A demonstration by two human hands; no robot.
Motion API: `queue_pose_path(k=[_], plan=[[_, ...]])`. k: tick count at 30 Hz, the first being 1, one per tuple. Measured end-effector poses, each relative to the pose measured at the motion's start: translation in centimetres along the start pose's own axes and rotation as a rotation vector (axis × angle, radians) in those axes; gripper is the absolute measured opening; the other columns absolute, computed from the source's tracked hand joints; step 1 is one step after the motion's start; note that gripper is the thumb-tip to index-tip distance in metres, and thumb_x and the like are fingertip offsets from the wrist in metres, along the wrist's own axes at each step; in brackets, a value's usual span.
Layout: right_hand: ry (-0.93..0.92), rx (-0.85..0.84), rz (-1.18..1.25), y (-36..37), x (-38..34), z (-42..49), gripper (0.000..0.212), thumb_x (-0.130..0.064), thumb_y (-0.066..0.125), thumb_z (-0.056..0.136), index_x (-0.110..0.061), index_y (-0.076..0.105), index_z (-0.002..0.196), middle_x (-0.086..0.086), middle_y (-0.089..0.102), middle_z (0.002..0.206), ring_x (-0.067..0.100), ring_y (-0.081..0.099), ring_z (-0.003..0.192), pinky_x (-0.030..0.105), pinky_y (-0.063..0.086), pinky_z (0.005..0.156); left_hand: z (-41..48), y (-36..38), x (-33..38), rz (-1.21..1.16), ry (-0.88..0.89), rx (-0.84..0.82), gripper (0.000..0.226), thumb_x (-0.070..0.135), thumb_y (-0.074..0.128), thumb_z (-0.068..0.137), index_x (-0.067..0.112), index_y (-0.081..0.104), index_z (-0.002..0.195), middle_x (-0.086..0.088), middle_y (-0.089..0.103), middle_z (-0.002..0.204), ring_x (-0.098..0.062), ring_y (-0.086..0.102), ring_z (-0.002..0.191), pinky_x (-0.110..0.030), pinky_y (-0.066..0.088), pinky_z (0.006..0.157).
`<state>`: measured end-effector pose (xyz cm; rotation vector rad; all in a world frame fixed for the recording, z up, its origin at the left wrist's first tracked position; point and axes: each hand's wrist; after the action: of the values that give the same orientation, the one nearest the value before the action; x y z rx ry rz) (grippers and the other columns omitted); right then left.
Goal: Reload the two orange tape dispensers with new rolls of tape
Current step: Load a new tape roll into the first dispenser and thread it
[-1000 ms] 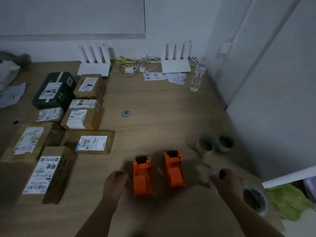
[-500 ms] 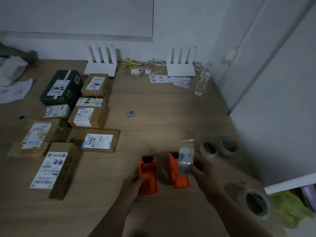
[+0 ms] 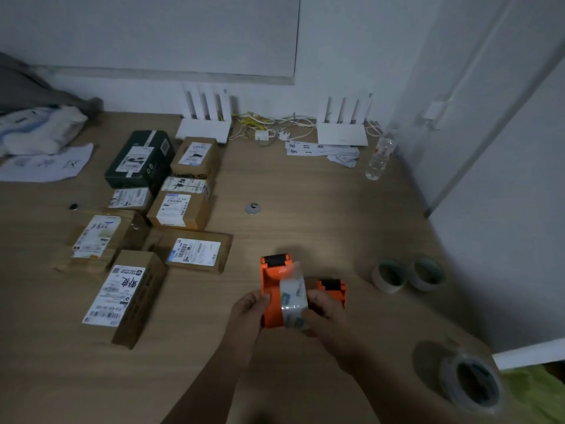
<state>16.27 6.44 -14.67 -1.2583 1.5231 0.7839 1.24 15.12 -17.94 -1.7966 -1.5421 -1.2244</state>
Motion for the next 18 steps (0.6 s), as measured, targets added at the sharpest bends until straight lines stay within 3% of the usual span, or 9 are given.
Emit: queue_pose_path(k=[5,7,9,12,15,18], plan=[[-0.048,-0.004,0.001,0.8,-0.6,0.1,0.028,0.001,0.053,0.088,-0.019,0.068,0.101,0.004,0.071,0.097,0.008,0.066,0.08,0.019,0.05,0.064,-0.7,0.9,0.1,-0.011,0.055,-0.039,0.024,0.011,0.05,0.098,0.002,0.072,0.091,-0.017,0.076,0.087,-0.027,0.069,0.078,-0.032,0.059,0.068],[-0.06,-0.002,0.013,1.0,-0.4,0.0,0.029,0.002,0.052,0.088,-0.017,0.068,0.101,0.009,0.071,0.098,0.008,0.065,0.079,0.018,0.049,0.063,-0.8,1.3,0.1,-0.014,0.075,-0.035,0.027,0.012,0.047,0.1,-0.004,0.069,0.094,-0.018,0.073,0.087,-0.029,0.065,0.08,-0.034,0.055,0.07],[-0.082,0.004,0.02,1.2,-0.2,-0.1,0.031,0.002,0.051,0.088,-0.019,0.069,0.102,0.007,0.072,0.099,0.014,0.067,0.085,0.023,0.052,0.069,-0.9,1.6,0.0,-0.029,0.092,-0.047,0.031,0.015,0.045,0.101,-0.01,0.063,0.098,-0.021,0.069,0.091,-0.029,0.061,0.085,-0.037,0.051,0.076],[-0.115,0.009,-0.001,1.4,-0.3,-0.2,0.035,0.003,0.049,0.089,-0.021,0.07,0.104,0.005,0.073,0.1,0.015,0.069,0.09,0.028,0.055,0.076,-0.8,1.6,-0.4,0.008,0.103,-0.059,0.035,0.024,0.044,0.102,-0.006,0.064,0.099,-0.021,0.07,0.093,-0.029,0.062,0.088,-0.039,0.049,0.082],[-0.113,-0.014,-0.081,1.5,-0.3,-0.1,0.031,-0.006,0.048,0.091,-0.025,0.07,0.101,0.003,0.072,0.099,0.017,0.068,0.09,0.037,0.057,0.08,-1.0,1.4,-0.3,0.06,0.118,-0.09,0.039,0.022,0.037,0.104,-0.001,0.068,0.101,-0.014,0.075,0.09,-0.021,0.07,0.083,-0.026,0.058,0.072],[-0.118,-0.015,-0.13,1.4,-0.1,-0.1,0.023,-0.016,0.05,0.092,-0.025,0.07,0.1,0.002,0.071,0.097,0.019,0.067,0.09,0.046,0.057,0.083,-1.0,1.4,-0.3,0.133,0.127,-0.164,0.023,0.019,0.053,0.098,0.005,0.069,0.104,-0.008,0.077,0.092,-0.018,0.071,0.081,-0.024,0.057,0.067]])
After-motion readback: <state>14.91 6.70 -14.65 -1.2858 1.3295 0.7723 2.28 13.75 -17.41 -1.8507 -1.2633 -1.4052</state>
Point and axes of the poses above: each hand's wrist, its own z-axis towards the middle knuckle, its own y-axis out of the palm, x = y × z
